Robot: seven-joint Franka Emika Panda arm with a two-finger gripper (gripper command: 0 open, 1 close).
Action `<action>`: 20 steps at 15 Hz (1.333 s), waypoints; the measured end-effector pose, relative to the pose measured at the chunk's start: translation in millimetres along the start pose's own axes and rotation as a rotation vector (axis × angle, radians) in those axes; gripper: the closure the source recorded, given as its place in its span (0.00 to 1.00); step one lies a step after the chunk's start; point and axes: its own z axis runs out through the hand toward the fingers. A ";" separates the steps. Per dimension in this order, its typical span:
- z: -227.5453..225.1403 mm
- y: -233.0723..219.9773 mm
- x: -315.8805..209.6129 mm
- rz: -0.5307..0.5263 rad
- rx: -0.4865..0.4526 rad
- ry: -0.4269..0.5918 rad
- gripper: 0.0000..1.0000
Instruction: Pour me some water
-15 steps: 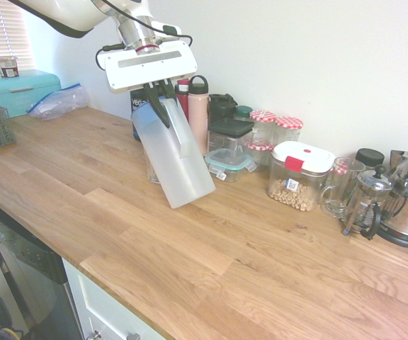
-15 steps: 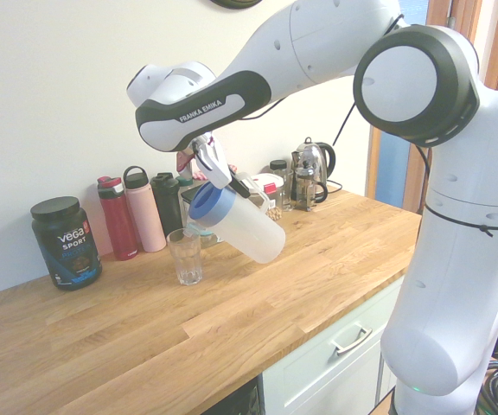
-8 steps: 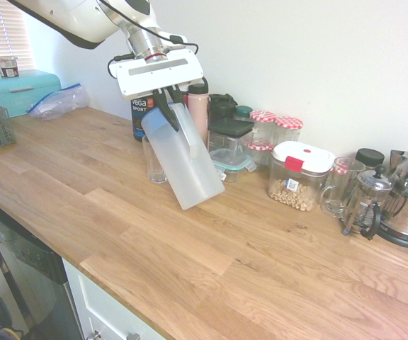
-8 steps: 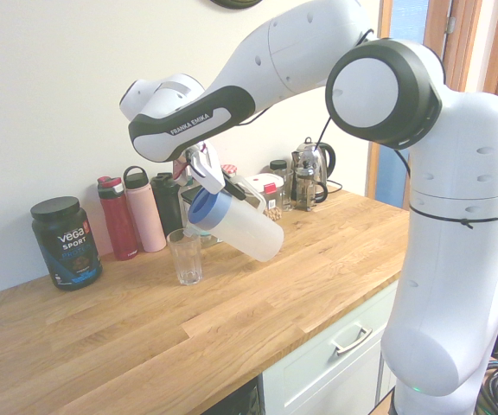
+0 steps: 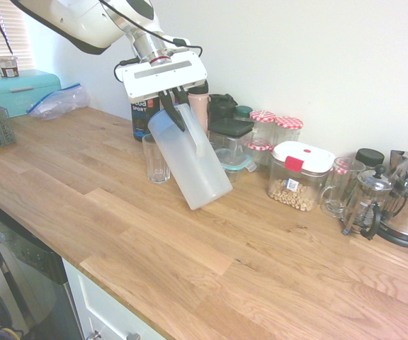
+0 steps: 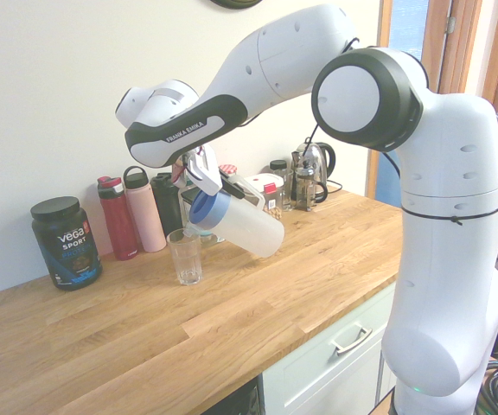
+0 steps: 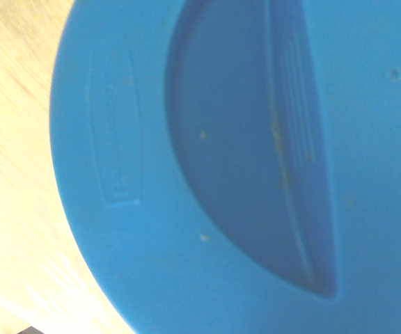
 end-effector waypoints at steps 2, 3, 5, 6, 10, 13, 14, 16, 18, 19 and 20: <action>-0.4 -5.1 1.8 -0.002 -0.003 0.000 1.00; -0.9 -8.0 2.6 -0.002 -0.005 0.001 1.00; -2.3 -12.4 3.6 -0.005 -0.010 0.003 1.00; -2.9 -13.3 3.7 -0.003 -0.012 0.004 1.00; -2.7 -11.9 3.4 0.004 -0.011 0.005 1.00; -10.5 3.6 -7.7 0.036 0.043 0.030 1.00; -16.8 14.4 -17.1 0.058 0.099 0.055 1.00; -30.7 39.6 -42.6 0.106 0.208 0.111 1.00; -34.5 68.2 -72.8 0.148 0.324 0.164 1.00; -29.1 84.1 -88.3 0.174 0.381 0.186 1.00; -20.9 100.6 -103.6 0.205 0.442 0.198 1.00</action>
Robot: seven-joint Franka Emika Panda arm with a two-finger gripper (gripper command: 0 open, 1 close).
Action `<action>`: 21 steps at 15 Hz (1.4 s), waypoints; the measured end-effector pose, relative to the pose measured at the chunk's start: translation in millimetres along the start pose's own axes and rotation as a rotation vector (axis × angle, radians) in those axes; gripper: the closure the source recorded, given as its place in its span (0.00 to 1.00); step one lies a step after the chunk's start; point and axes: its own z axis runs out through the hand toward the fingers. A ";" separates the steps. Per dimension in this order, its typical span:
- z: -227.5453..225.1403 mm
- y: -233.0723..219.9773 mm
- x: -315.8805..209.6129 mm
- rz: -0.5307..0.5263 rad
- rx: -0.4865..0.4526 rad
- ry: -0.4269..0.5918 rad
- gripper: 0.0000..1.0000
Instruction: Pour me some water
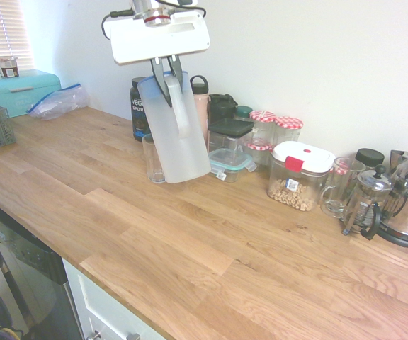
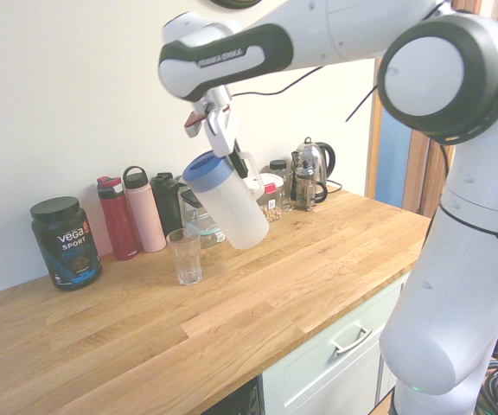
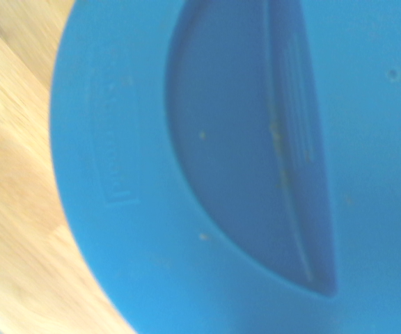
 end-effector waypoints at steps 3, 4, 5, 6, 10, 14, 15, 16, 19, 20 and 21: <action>4.7 57.7 -28.0 0.139 0.143 0.021 1.00; 12.9 71.7 -32.9 0.196 0.169 0.025 1.00; 24.1 81.9 -35.8 0.256 0.188 0.023 1.00; 36.7 88.8 -36.3 0.316 0.201 0.018 1.00; 93.7 110.6 -45.0 0.541 0.262 0.009 1.00; 122.7 126.6 -69.3 0.760 0.301 0.019 1.00; 127.6 129.2 -73.9 0.813 0.310 0.032 1.00; 133.2 131.9 -76.6 0.864 0.317 0.055 1.00; 147.0 143.4 -77.5 0.982 0.324 0.158 1.00; 153.0 144.6 -79.0 0.989 0.318 0.178 1.00; 160.7 142.9 -81.8 0.985 0.308 0.172 1.00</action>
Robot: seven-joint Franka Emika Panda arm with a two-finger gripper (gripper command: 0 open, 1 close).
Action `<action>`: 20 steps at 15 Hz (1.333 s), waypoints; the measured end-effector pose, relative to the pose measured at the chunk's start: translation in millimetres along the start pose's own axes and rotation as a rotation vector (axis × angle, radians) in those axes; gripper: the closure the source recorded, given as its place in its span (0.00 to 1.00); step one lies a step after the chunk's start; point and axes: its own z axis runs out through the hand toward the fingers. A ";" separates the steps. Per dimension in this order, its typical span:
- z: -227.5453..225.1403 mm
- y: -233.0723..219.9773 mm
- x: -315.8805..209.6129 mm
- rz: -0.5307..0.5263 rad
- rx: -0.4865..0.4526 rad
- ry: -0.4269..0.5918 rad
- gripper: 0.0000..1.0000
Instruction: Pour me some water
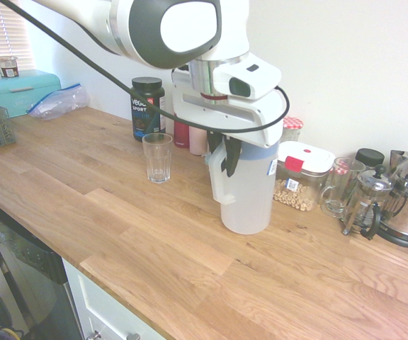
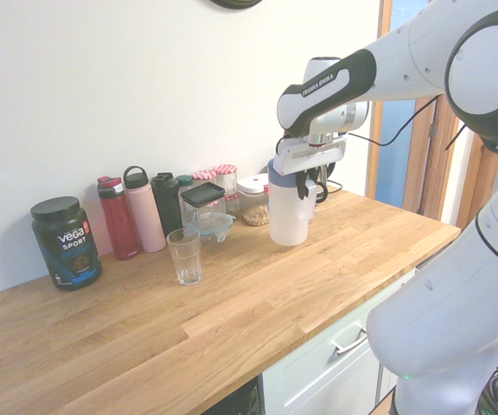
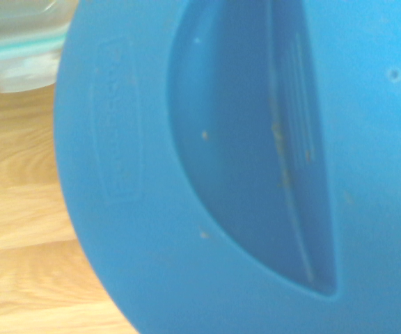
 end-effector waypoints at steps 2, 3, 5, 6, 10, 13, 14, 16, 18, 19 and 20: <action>9.7 1.9 -7.5 -0.022 -0.022 -0.019 1.00; 9.2 2.1 -8.7 -0.035 -0.025 -0.025 1.00; 6.6 3.9 -11.4 -0.051 -0.030 -0.042 1.00; 4.5 5.2 -13.2 -0.058 -0.028 -0.053 1.00; -2.5 16.4 -12.1 -0.084 -0.012 -0.097 1.00; 0.6 21.1 -8.4 -0.153 -0.003 -0.099 1.00; 2.6 21.1 -7.6 -0.165 -0.001 -0.095 0.00; 4.7 21.8 -7.4 -0.167 -0.003 -0.095 0.00; 4.7 22.9 -6.9 -0.164 -0.003 -0.096 0.00; 4.6 23.5 -6.6 -0.163 -0.004 -0.095 0.00; 4.6 25.2 -5.7 -0.161 -0.007 -0.094 0.00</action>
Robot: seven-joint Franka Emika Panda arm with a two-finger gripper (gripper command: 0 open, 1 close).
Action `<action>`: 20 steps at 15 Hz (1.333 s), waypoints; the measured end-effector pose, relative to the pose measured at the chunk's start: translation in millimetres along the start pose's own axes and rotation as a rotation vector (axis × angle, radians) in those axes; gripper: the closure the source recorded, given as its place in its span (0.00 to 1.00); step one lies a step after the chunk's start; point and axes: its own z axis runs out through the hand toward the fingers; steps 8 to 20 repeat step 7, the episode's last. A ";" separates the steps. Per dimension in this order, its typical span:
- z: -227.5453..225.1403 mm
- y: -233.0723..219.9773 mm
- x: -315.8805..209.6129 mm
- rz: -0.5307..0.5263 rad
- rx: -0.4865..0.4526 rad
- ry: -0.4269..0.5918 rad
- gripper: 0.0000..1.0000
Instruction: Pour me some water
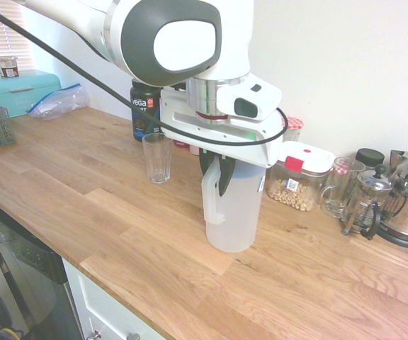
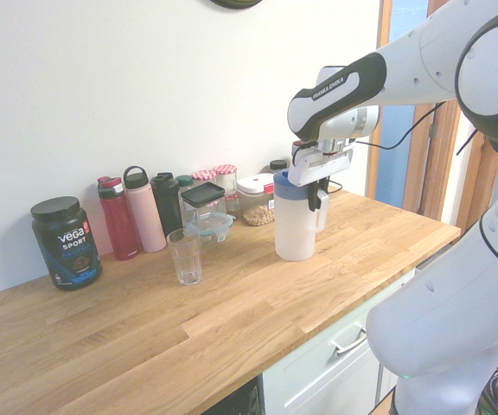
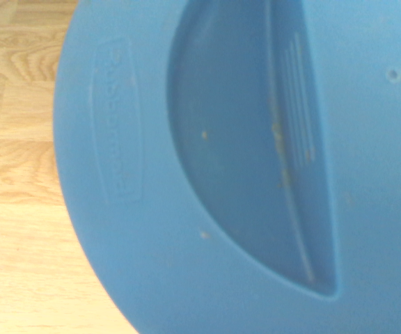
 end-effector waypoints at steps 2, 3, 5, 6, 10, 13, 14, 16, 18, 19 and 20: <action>-2.6 5.4 1.5 0.008 -0.006 0.008 0.00; -4.5 8.0 1.8 0.012 -0.007 0.011 0.00; -11.3 10.5 1.0 0.022 -0.009 0.009 0.00; -16.3 12.1 -0.8 0.034 -0.010 0.005 0.00; -23.9 14.4 -4.2 0.053 -0.013 0.004 0.00; -23.9 14.4 -4.2 0.053 -0.013 0.004 0.00; -23.9 14.4 -4.2 0.053 -0.013 0.004 0.00; -23.9 14.4 -4.2 0.053 -0.013 0.004 0.00; -23.9 14.4 -4.2 0.053 -0.013 0.004 0.00; -23.9 14.4 -4.2 0.053 -0.013 0.004 0.00; -23.9 14.4 -4.2 0.053 -0.013 0.004 0.00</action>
